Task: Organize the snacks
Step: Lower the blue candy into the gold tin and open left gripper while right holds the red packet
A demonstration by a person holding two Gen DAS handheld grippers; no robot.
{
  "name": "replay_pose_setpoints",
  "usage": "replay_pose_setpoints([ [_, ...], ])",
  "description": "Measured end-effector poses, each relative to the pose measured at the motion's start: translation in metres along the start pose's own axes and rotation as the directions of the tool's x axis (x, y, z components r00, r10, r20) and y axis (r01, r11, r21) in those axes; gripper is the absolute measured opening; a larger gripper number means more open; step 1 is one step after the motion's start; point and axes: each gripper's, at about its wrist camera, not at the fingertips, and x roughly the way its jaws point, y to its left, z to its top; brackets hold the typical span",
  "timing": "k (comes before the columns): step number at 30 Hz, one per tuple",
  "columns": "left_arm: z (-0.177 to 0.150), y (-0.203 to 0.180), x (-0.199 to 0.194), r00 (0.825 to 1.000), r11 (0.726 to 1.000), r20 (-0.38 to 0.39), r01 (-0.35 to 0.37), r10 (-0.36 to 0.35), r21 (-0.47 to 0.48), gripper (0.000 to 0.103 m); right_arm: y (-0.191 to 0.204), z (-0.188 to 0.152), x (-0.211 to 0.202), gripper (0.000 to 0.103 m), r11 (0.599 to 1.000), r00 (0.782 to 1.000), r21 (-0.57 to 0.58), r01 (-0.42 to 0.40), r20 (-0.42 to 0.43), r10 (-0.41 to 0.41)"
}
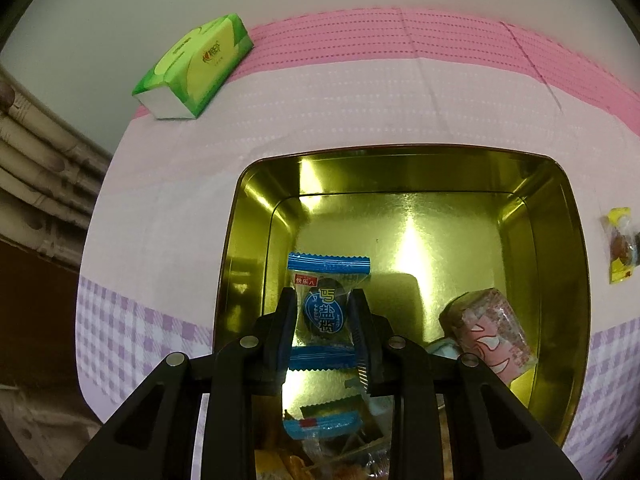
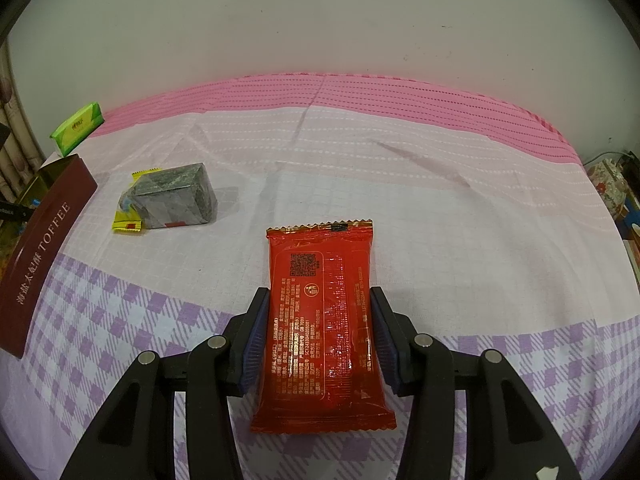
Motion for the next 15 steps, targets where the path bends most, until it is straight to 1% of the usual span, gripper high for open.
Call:
replay_pose_setpoints([
  [5,0.0,-0.002,-0.004,1.0,1.0,0.008,0.002,-0.002,0.02,0.029,0.0,0.0,0.0,0.045,1.0,1.0,0.0,0.005,-0.005,-0.005],
  [7,0.0,-0.002,-0.007,1.0,1.0,0.015,-0.009,0.008,0.025,0.03,0.001,0.0,0.0,0.045,1.0,1.0,0.0,0.006,-0.007,-0.006],
  [9,-0.001,-0.001,-0.01,1.0,1.0,0.024,-0.004,0.004,0.024,0.032,0.001,0.001,0.001,0.045,1.0,1.0,-0.001,0.009,-0.01,-0.009],
  [12,-0.003,0.001,-0.018,0.999,1.0,0.041,0.008,-0.009,0.02,0.043,0.002,0.002,0.002,0.045,1.0,1.0,0.0,0.012,-0.016,-0.012],
  [15,-0.005,0.003,-0.03,0.998,1.0,0.068,0.01,-0.011,0.026,0.047,0.003,0.003,0.002,0.045,1.0,1.0,-0.001,0.016,-0.023,-0.016],
])
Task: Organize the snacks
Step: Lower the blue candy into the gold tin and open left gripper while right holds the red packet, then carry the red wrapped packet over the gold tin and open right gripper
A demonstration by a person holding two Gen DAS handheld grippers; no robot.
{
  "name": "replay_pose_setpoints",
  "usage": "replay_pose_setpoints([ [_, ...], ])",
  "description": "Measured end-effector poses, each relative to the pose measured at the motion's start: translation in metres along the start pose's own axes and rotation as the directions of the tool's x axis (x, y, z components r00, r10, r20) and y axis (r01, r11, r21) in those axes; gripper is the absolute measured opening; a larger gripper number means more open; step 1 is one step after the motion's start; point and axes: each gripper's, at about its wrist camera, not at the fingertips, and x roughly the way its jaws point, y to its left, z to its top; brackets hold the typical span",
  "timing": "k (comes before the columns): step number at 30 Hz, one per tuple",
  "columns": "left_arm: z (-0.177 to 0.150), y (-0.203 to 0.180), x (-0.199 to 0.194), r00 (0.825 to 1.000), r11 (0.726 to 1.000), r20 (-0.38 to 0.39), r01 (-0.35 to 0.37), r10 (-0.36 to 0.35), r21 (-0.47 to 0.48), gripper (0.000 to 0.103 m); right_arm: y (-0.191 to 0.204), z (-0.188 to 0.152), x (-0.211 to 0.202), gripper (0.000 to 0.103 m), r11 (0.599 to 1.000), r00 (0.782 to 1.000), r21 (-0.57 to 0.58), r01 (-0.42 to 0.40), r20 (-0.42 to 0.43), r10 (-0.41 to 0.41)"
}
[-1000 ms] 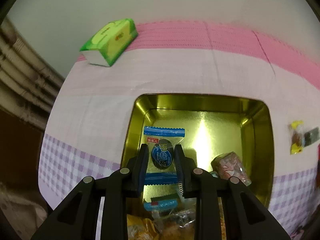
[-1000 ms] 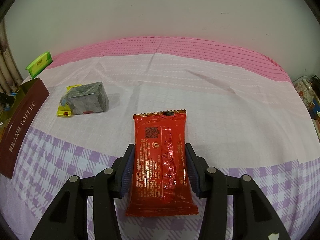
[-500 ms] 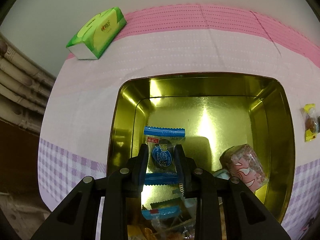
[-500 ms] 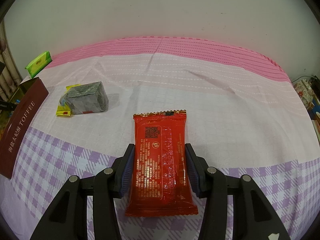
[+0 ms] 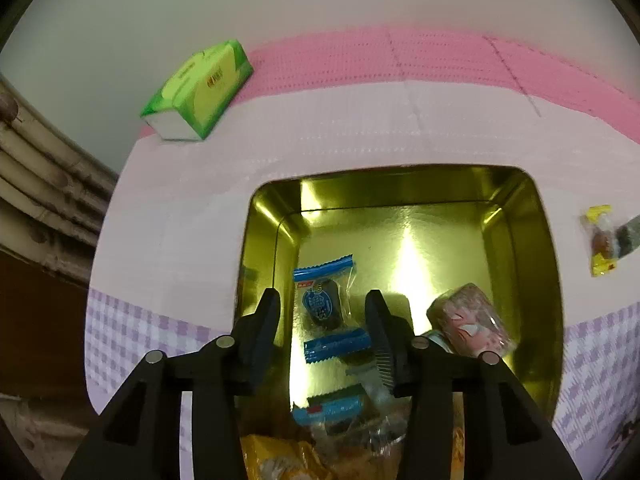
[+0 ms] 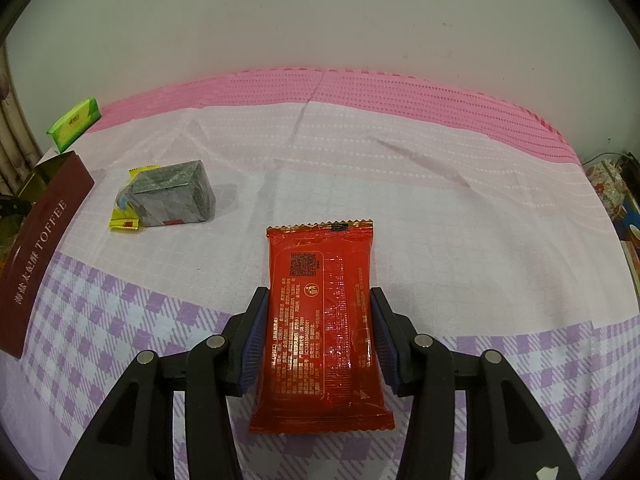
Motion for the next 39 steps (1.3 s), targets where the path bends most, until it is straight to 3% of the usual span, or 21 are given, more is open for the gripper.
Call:
replay_pose_setpoints([
  [13,-0.039,0.011,-0.06,0.992,0.999,0.125,0.019,-0.015,-0.034,0.063,0.002,0.016,0.006,0.046,1.0,0.997,0.009,0.009,-0.08,-0.008],
  [28,-0.1,0.068,-0.085,0.981,0.971,0.167,-0.062,0.103,-0.231,0.073,0.022,0.02,-0.004,0.04,0.995,0.993,0.077,0.057,-0.105,-0.049],
  [33,-0.117,0.088,-0.084,0.979,0.949,0.162,-0.065,0.12,-0.31,0.075,0.041,0.027,-0.027,0.04,0.995,0.997,0.103,0.001,-0.071,0.006],
  [39,-0.135,0.107,-0.078,0.981,0.924,0.135,-0.079,0.139,-0.375,0.077,0.102,0.047,-0.052,0.04,0.992,0.992,0.053,-0.118,-0.034,0.12],
])
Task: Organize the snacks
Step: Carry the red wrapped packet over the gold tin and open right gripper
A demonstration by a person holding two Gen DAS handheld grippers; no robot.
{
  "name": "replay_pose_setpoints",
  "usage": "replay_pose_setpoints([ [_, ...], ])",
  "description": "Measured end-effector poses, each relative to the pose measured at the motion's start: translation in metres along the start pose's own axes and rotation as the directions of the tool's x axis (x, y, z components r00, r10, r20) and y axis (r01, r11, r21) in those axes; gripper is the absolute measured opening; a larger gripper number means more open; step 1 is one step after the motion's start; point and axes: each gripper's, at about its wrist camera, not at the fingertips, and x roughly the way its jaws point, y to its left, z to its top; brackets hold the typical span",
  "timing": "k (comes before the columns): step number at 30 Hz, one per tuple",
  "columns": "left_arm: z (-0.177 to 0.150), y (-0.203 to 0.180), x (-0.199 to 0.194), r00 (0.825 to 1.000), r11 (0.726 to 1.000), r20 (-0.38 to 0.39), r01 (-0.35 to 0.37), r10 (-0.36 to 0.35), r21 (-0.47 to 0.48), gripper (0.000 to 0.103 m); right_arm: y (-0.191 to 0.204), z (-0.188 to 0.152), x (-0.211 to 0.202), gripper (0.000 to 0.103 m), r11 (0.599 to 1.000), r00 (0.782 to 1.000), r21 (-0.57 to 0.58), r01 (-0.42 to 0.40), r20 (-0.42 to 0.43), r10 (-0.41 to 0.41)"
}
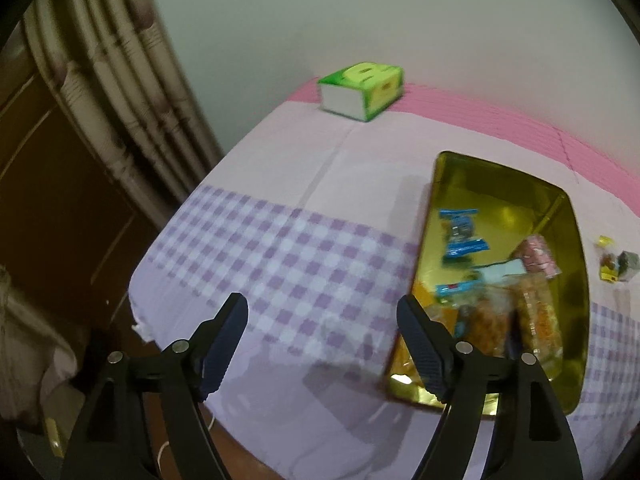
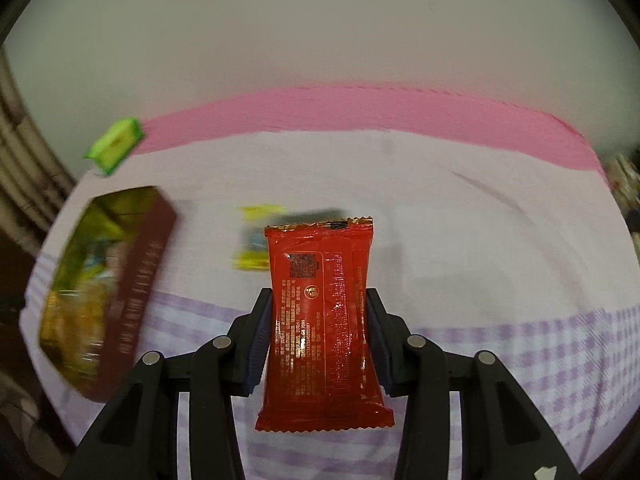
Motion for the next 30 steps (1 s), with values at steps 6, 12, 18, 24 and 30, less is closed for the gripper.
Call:
replay_pose_setpoints([
  [6,-0.009,0.025,0.005,0.999,0.995,-0.026,-0.036,0.033,-0.09,0.078,0.078,0.005,-0.004,0.04,0.991,0.995,-0.098,-0.096,-0.004,0.096],
  [12,-0.009,0.035,0.008,0.999,0.991,-0.027,-0.049,0.046,-0.122,0.078,0.146,0.004,0.006,0.04,0.967,0.986,-0.192,-0.165,-0.037,0.161],
  [18,-0.008,0.035,0.01,0.998,0.992,-0.033,-0.053,0.049,-0.116,0.078,0.184,0.0,0.019,0.04,0.949,0.979,-0.243,-0.201,-0.07,0.19],
  [24,-0.008,0.036,0.012,0.998,0.991,-0.041,-0.049,0.044,-0.126,0.078,0.199,-0.004,0.024,0.04,0.938,0.975,-0.269,-0.218,-0.094,0.199],
  [30,-0.009,0.036,0.012,0.998,0.991,-0.044,-0.049,0.044,-0.124,0.078,0.196,-0.006,0.021,0.04,0.936,0.974,-0.274,-0.222,-0.097,0.202],
])
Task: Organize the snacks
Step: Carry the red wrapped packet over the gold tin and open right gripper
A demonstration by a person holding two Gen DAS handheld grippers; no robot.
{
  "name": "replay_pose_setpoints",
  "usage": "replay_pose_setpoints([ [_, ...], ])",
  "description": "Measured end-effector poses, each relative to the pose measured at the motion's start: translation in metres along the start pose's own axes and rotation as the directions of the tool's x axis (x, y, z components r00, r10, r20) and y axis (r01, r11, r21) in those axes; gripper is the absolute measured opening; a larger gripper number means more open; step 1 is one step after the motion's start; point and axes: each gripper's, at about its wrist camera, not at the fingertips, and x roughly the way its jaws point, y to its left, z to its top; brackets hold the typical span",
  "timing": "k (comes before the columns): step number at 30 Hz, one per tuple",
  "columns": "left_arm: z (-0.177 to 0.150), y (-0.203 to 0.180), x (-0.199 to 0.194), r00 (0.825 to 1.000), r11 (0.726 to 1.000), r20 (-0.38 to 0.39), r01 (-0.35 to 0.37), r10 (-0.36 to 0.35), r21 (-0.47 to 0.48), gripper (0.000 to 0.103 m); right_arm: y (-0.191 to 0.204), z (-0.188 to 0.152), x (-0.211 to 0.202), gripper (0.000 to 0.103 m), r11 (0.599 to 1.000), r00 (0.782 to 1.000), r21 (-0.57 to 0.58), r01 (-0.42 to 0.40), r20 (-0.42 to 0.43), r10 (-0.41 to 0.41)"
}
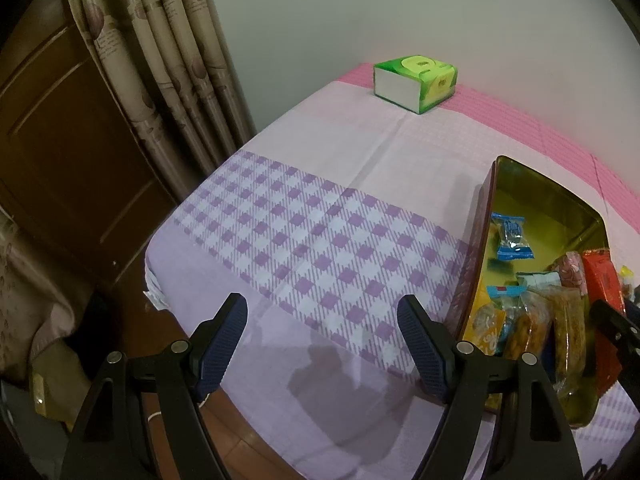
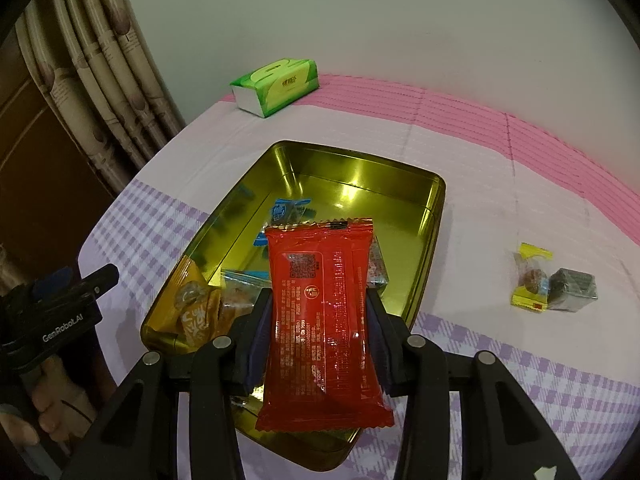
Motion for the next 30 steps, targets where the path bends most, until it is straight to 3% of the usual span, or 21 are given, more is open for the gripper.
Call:
replay_pose_setpoints([
  [30,-0.001,0.001,0.005,1.0,1.0,-0.013,0.009,-0.01,-0.016,0.078,0.019,0.001,0.028,0.041,0.999,0.998,0.006,-0.032,-0.054,0.032],
])
